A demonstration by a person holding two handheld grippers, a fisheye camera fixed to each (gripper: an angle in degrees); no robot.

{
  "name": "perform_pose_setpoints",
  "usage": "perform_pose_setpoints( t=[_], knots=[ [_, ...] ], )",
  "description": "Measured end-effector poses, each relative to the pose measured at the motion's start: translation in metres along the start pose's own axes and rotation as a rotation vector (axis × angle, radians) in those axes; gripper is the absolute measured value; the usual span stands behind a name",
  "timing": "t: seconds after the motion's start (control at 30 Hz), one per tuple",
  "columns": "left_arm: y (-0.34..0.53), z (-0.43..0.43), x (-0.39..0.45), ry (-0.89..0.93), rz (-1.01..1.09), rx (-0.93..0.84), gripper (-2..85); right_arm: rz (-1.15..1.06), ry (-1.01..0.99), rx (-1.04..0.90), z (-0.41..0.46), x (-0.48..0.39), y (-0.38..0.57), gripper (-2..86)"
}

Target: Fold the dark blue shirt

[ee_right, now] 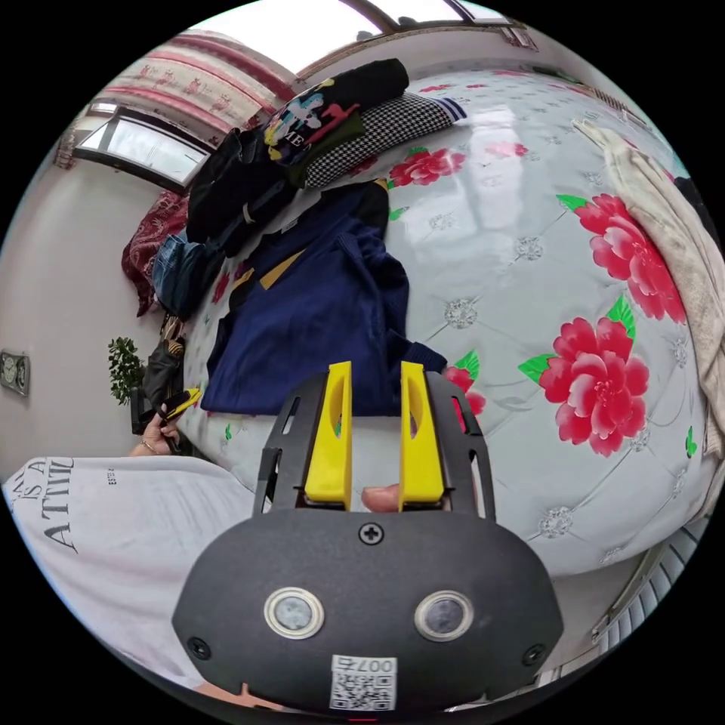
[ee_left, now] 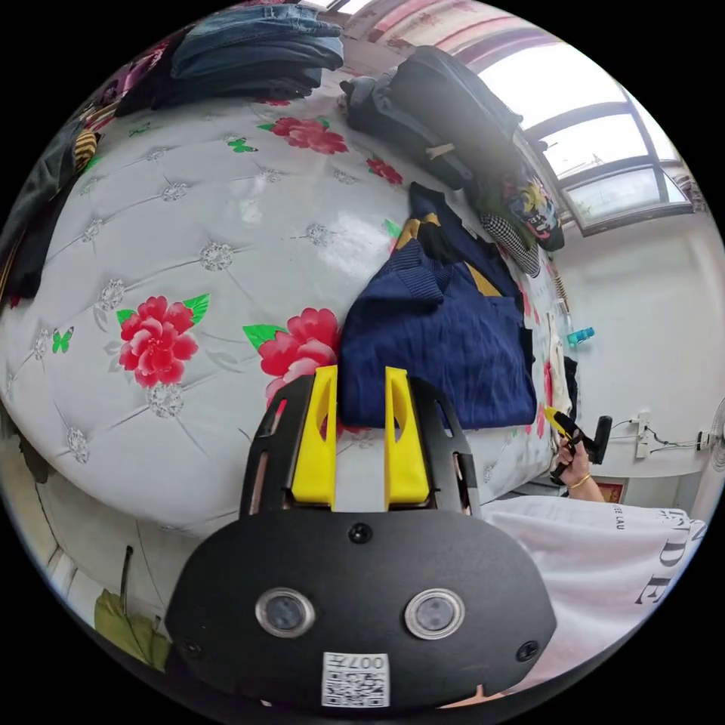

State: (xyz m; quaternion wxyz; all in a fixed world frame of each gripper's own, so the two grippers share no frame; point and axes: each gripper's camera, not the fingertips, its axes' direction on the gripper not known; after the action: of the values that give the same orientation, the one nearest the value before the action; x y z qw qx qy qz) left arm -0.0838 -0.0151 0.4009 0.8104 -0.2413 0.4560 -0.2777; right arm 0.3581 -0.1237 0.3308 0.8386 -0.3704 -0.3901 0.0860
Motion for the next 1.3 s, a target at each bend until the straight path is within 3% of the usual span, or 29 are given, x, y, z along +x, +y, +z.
perform_pose_setpoints(
  t=[0.2, 0.47, 0.57, 0.67, 0.9, 1.3],
  knots=[
    [-0.028, 0.043, 0.023, -0.010, 0.030, -0.051, 12.0, 0.000, 0.056, -0.068, 0.043, -0.016, -0.032, 6.0],
    [-0.064, 0.090, 0.131, -0.200, 0.435, -0.016, 15.2, 0.008, 0.105, -0.127, 0.072, -0.037, -0.038, 2.6],
    [-0.065, 0.130, 0.158, -0.312, 0.524, -0.088, 9.3, 0.012, 0.104, -0.126, 0.073, -0.041, -0.034, 1.5],
    [-0.066, 0.136, 0.167, -0.407, 0.495, -0.033, 1.6, 0.008, 0.139, -0.121, 0.066, -0.048, -0.030, 0.7],
    [-0.084, 0.088, 0.078, -0.121, 0.048, 0.103, 4.7, 0.071, 0.124, -0.066, 0.053, -0.044, -0.011, 2.8],
    [0.081, 0.072, 0.100, -0.120, 0.216, -0.167, 10.8, 0.072, 0.073, -0.146, 0.035, -0.031, 0.026, 7.3]
  ],
)
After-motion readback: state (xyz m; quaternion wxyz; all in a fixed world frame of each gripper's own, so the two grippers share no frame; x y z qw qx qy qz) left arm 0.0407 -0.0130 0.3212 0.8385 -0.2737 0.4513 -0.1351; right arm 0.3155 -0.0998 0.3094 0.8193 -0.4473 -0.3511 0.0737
